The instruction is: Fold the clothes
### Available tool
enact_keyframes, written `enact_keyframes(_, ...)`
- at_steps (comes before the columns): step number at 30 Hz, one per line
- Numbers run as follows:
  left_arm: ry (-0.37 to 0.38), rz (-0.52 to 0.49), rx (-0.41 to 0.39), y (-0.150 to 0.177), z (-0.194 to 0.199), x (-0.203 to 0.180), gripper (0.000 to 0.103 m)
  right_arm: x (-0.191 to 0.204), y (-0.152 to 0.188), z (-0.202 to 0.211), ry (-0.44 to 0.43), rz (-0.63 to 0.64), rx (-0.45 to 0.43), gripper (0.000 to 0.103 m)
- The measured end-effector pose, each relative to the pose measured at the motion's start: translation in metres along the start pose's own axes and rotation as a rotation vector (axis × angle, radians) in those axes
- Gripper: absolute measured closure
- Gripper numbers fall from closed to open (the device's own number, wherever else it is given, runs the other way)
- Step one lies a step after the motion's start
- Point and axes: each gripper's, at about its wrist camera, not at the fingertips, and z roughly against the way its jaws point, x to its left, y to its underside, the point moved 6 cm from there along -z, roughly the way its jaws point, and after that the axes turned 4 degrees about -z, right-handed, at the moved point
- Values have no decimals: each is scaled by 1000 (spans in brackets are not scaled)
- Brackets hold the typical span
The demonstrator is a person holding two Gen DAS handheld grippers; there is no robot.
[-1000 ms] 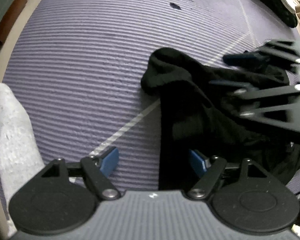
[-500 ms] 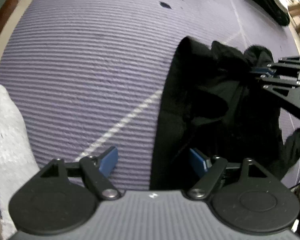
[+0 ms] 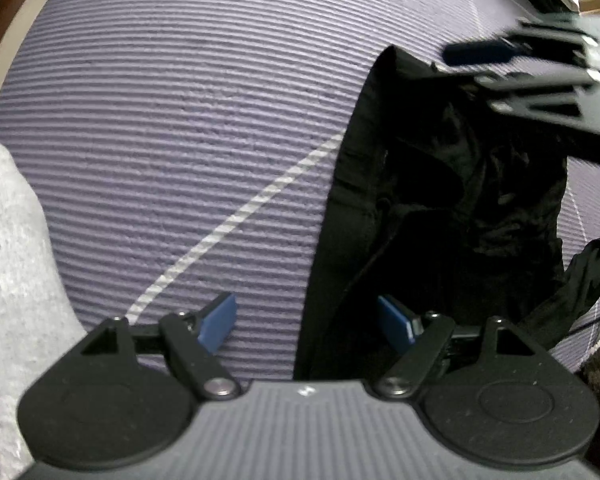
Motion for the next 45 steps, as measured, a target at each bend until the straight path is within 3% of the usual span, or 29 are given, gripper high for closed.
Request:
enact_keyframes(6,5,-12,3,0,-2,-3,20,-10,-3,-24,-24,-1,50,68)
enact_keyframes(7,4,-17,3,0,-2,-3,20,-13,-4,-24,-37,-21,47,76)
enact_keyframes(8,3,-20,2,0,-3,-4,20,-15,-5,-24,-45,-34,42,97)
enact_keyframes(9,3,-21,0,0,-3,-4,20,-16,-7,-23,-48,-42,29,97)
enact_keyframes(12,7,-19,-13,-3,-3,-2,20,-17,-12,0,-27,-71,-101,98)
enact_keyframes(14,7,-21,-35,-6,-2,-1,20,-13,-12,23,-58,-87,-186,98)
enact_keyframes(18,-9,-52,-67,-11,-3,-1,20,-5,-12,66,-85,-69,-300,98)
enact_keyframes(24,-24,-111,-78,-12,-8,-6,19,-5,-16,114,-47,-76,-425,98)
enact_keyframes(26,-38,-135,-89,-13,-9,-9,28,-14,-15,125,-44,-89,-448,98)
enact_keyframes(27,-50,-148,-98,-14,-10,-10,43,-20,-14,128,-37,-95,-456,98)
enact_keyframes(28,-82,-187,-118,-16,-8,-12,72,-24,-14,131,-23,-105,-467,98)
enact_keyframes(30,-75,-202,-124,-17,-10,-12,103,-32,-12,133,12,-131,-474,98)
enact_keyframes(31,-51,-175,-100,-16,-13,-10,103,-36,-11,131,34,-143,-472,98)
enact_keyframes(33,-75,-196,-91,-20,-11,-5,103,-45,-9,126,82,-162,-463,98)
enact_keyframes(37,-211,-212,-50,-18,-14,-4,103,-72,-7,98,201,-201,-411,98)
enact_keyframes(40,-177,-120,-61,-25,-13,10,101,-83,-7,67,201,-207,-341,97)
enact_keyframes(42,-117,-45,-107,-36,-11,18,88,-86,-6,50,228,-183,-294,97)
enact_keyframes(43,-106,-18,-132,-42,-9,21,66,-88,-4,45,231,-184,-281,97)
enact_keyframes(45,-51,6,-171,-49,-9,16,45,-91,-1,35,239,-185,-256,97)
